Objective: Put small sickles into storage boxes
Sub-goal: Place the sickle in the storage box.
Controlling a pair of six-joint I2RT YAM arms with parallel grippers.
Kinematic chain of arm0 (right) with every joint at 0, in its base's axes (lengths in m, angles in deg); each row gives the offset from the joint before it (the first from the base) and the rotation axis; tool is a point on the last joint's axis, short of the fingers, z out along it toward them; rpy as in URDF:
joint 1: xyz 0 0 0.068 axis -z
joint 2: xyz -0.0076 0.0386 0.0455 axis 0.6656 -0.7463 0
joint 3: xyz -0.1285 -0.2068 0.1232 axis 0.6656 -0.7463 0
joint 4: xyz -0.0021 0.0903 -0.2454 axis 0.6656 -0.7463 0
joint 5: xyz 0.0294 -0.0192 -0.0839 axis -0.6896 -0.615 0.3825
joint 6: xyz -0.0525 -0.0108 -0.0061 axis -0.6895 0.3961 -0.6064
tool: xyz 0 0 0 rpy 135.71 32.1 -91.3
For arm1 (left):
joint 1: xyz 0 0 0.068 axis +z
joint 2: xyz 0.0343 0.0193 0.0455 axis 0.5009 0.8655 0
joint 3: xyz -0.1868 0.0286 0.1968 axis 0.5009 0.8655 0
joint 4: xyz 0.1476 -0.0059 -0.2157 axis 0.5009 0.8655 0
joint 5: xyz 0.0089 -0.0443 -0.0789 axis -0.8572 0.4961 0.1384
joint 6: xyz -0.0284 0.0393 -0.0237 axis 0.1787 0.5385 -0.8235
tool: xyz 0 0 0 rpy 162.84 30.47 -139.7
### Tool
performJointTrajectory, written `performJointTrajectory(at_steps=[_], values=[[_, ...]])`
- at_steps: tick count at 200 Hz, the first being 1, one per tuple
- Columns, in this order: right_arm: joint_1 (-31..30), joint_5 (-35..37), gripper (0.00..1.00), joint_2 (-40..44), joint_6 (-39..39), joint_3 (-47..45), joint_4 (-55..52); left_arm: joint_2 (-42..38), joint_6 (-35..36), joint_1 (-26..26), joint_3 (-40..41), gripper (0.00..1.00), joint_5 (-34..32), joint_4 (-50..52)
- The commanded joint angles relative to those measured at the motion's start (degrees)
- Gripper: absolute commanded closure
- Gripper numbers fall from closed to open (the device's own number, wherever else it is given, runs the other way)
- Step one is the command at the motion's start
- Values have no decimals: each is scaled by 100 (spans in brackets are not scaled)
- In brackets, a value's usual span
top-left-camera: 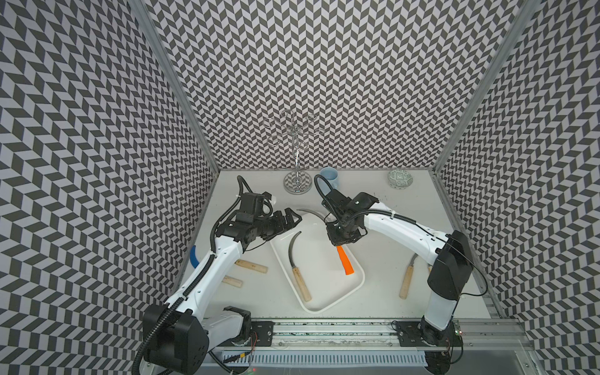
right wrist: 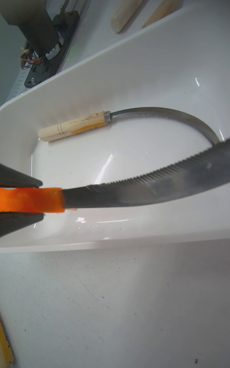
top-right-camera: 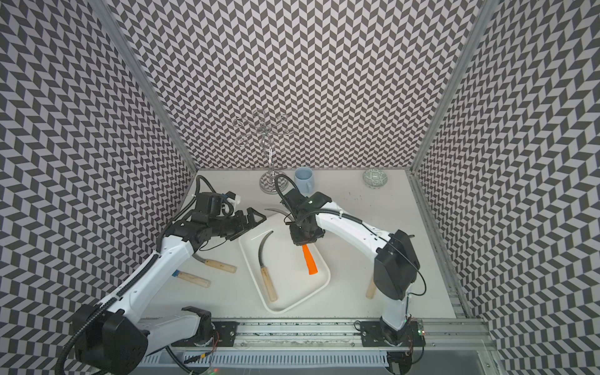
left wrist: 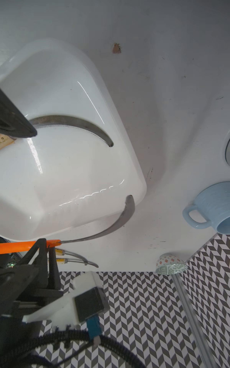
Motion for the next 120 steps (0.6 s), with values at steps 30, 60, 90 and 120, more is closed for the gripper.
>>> performJointTrajectory(at_steps=[30,60,90,120], values=[[-190,252,85,-73,-283,5,201,-153,-563,276,194,0,376,-422],[-267,391,85,-164,-429,-36,318,-308,-884,389,242,1,417,-533],[-353,586,85,-247,-590,-162,419,-528,-1273,609,295,1,497,-512],[-388,717,85,-320,-706,-246,639,-794,-1510,943,226,0,561,-387]])
